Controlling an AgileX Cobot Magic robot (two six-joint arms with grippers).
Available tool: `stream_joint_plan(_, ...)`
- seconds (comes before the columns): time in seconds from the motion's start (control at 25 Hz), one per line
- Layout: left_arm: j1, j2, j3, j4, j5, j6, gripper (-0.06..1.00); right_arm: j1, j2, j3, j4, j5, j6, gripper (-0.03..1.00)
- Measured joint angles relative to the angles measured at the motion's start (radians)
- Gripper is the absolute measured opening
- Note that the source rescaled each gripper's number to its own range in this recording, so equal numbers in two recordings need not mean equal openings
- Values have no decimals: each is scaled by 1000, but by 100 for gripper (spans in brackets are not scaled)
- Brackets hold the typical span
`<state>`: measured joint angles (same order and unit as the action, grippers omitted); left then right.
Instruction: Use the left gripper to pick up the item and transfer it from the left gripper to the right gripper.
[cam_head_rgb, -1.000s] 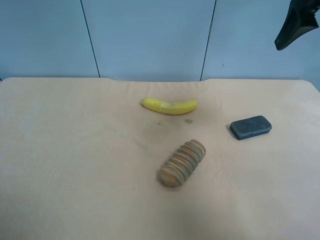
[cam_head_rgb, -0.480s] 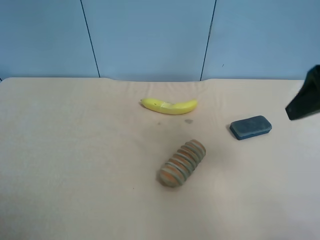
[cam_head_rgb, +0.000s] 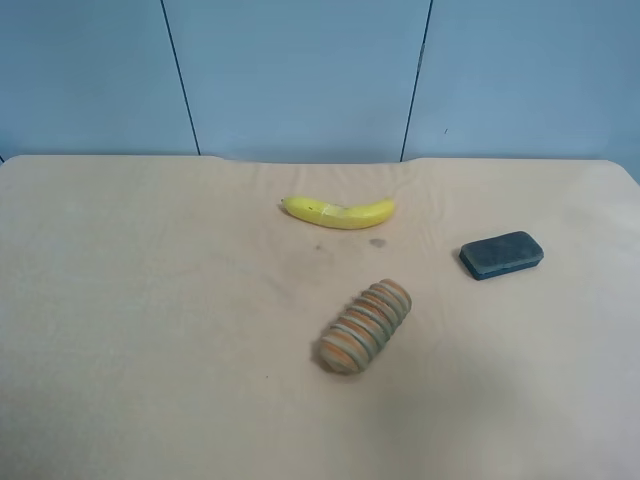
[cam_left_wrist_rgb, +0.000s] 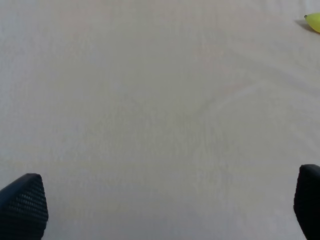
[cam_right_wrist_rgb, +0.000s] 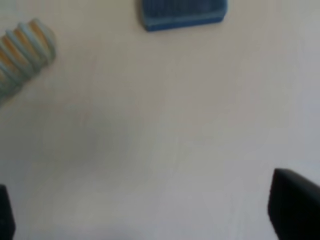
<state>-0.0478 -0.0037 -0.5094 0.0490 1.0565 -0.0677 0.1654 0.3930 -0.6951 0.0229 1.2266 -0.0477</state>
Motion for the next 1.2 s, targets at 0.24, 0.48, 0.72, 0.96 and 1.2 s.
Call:
stream_joint_plan(0.24, 0, 0, 0, 0, 0, 0, 100, 0, -222, 56, -1, 0, -1, 100)
stream_joint_plan(0.48, 0, 0, 0, 0, 0, 0, 100, 0, -354, 125, -23, 0, -12, 100)
stream_joint_plan(0.72, 0, 0, 0, 0, 0, 0, 100, 0, -396, 135, -41, 4, -20, 100)
stream_joint_plan(0.96, 0, 0, 0, 0, 0, 0, 100, 0, -396, 150, -46, -35, -27, 100)
stream_joint_plan(1.2, 0, 0, 0, 0, 0, 0, 100, 0, -396, 173, -45, -118, -27, 100)
